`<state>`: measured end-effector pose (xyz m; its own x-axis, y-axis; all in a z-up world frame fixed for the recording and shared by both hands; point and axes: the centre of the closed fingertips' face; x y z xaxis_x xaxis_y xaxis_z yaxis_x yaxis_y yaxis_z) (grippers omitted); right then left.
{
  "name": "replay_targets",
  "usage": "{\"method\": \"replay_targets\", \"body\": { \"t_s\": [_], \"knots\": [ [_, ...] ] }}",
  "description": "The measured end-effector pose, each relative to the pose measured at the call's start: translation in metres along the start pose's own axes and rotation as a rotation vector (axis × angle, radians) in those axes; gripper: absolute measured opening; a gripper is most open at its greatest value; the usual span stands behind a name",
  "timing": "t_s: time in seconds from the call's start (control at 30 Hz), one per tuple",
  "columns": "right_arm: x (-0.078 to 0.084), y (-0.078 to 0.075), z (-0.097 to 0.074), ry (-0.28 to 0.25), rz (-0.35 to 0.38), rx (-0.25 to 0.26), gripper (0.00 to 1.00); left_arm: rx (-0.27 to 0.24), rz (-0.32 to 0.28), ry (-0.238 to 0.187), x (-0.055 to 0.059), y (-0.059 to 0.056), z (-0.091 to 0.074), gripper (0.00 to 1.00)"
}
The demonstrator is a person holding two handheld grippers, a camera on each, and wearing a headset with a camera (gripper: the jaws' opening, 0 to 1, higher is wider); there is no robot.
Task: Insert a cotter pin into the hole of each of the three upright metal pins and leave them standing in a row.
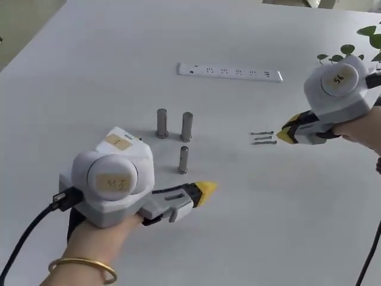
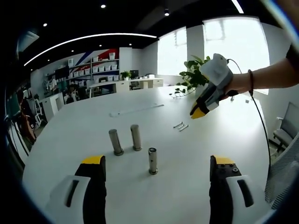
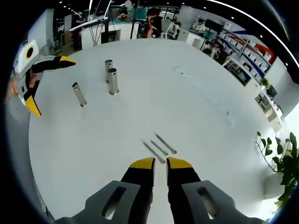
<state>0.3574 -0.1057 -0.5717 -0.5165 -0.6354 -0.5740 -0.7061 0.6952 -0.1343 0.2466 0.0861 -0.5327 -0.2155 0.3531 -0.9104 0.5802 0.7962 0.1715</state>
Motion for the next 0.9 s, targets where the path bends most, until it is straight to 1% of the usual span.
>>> {"method": "replay_targets", "body": {
  "t_s": [0.1, 0.17, 0.27, 0.37, 0.47, 0.6, 0.63, 0.67, 0.73, 0.8, 0.9],
  "knots": [
    [0.003, 0.001, 0.007, 0.014, -0.021, -0.01, 0.04, 0.001, 0.01, 0.008, 0.0, 0.0, -0.001, 0.96],
    [0.004, 0.003, 0.011, 0.023, -0.045, -0.021, 0.03, 0.007, -0.006, 0.005, 0.0, -0.001, 0.0, 0.99],
    [0.004, 0.003, 0.018, 0.033, -0.077, -0.028, 0.03, 0.012, -0.019, 0.005, 0.001, -0.002, 0.0, 0.99],
    [0.004, 0.002, 0.023, 0.045, -0.143, -0.029, 0.02, 0.015, -0.022, 0.009, 0.001, -0.003, 0.0, 0.99],
    [0.003, 0.0, 0.026, 0.053, -0.154, -0.033, 0.02, 0.02, -0.024, 0.016, 0.003, -0.004, 0.0, 0.99],
    [0.002, -0.004, 0.028, 0.072, -0.171, -0.049, 0.02, 0.016, -0.032, 0.026, 0.005, -0.002, 0.0, 0.99],
    [0.001, -0.004, 0.029, 0.072, -0.168, -0.056, 0.02, 0.016, -0.034, 0.03, 0.006, -0.001, 0.0, 0.99],
    [0.0, -0.002, 0.029, 0.07, -0.158, -0.077, 0.03, 0.014, -0.036, 0.034, 0.006, 0.0, 0.0, 0.99],
    [0.001, 0.0, 0.031, 0.081, -0.171, -0.095, 0.03, 0.01, -0.039, 0.036, 0.007, 0.002, 0.0, 0.99],
    [0.002, 0.0, 0.033, 0.098, -0.189, -0.106, 0.03, 0.008, -0.039, 0.038, 0.007, 0.003, 0.0, 0.99],
    [0.002, 0.0, 0.036, 0.111, -0.193, -0.119, 0.02, 0.004, -0.043, 0.045, 0.009, 0.004, -0.001, 0.99]
  ]
}}
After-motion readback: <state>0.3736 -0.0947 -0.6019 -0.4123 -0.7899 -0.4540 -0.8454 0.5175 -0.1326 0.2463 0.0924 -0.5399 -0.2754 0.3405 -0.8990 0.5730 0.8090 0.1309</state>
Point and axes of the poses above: the centre of the closed fingertips' face, and the gripper's own axes: z roughly forward along the fingers, y roughly to its left, x roughly out of its underside, and after that the axes turned 11 degrees about z, right-handed
